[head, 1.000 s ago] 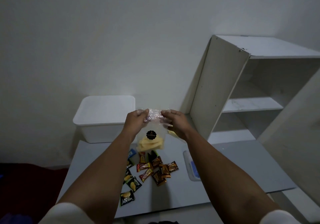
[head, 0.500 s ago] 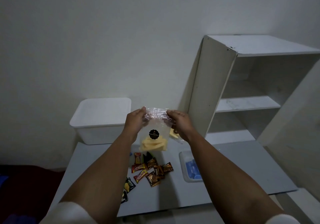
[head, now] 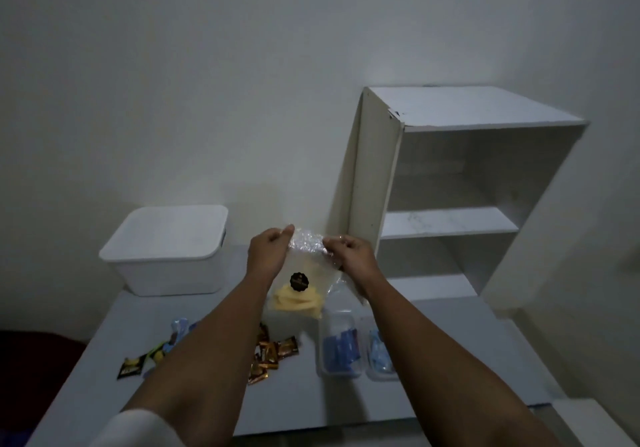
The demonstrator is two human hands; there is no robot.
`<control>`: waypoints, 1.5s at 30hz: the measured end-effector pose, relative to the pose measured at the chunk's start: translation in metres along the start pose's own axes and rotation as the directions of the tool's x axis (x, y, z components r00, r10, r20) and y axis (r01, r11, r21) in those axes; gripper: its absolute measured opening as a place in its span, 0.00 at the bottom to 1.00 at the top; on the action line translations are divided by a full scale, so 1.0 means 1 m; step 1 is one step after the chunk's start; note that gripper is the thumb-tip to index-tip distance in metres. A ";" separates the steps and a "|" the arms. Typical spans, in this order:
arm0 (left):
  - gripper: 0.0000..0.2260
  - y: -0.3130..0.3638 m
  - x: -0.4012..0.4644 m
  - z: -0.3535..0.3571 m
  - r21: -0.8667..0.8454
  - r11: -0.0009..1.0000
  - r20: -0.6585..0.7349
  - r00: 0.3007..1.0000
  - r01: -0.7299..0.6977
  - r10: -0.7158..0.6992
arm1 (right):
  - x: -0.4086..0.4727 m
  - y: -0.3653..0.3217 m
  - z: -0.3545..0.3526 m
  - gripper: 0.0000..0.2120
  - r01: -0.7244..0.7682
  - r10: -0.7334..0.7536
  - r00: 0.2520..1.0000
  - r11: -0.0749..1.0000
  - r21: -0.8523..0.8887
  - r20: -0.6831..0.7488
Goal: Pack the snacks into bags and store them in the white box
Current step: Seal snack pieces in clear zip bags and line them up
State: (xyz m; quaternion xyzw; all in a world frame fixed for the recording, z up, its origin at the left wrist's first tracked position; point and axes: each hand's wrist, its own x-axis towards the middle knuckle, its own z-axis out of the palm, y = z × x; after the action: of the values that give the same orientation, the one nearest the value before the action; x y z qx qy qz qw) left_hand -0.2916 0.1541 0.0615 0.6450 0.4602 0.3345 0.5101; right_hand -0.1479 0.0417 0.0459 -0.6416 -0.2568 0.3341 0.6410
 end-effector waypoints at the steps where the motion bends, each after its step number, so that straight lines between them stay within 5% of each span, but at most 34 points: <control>1: 0.18 0.003 -0.005 0.008 0.030 1.000 -0.077 0.997 -0.003 0.005 | 0.001 -0.001 -0.008 0.11 0.012 -0.013 1.000 1.000 -0.018 -0.010; 4: 0.18 0.006 -0.015 0.029 0.063 0.998 -0.193 0.981 0.026 -0.013 | 0.009 0.000 -0.027 0.09 0.069 -0.071 0.997 0.996 -0.056 -0.033; 9: 0.19 0.006 -0.031 0.063 -0.185 0.954 0.110 0.970 0.234 -0.217 | 0.011 0.010 -0.048 0.08 0.164 -0.159 0.986 0.974 -0.159 0.043; 14: 0.12 0.010 -0.041 0.083 -0.344 0.877 0.162 0.941 0.336 -0.297 | 0.006 0.018 -0.050 0.05 0.291 -0.257 0.954 0.920 -0.264 0.156; 26: 0.13 0.011 -0.046 0.089 -0.532 0.759 0.174 0.925 0.376 -0.337 | -0.006 0.013 -0.050 0.10 0.246 -0.202 0.931 0.963 -0.113 0.304; 36: 0.12 0.014 -0.047 0.084 -0.292 0.918 0.163 0.959 0.270 -0.231 | 0.003 0.000 -0.051 0.08 0.069 -0.043 0.966 0.993 -0.094 0.254; 45: 0.17 0.014 -0.044 0.085 -0.228 0.951 0.165 0.971 0.208 -0.173 | 0.007 -0.009 -0.057 0.10 -0.037 0.052 0.938 0.998 -0.048 0.342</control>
State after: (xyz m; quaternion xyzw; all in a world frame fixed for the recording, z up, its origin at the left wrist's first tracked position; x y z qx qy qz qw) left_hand -0.2266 0.0825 0.0548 0.5522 0.4379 0.2905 0.6472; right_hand -0.0997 0.0104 0.0514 -0.5922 -0.3568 0.4498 0.5654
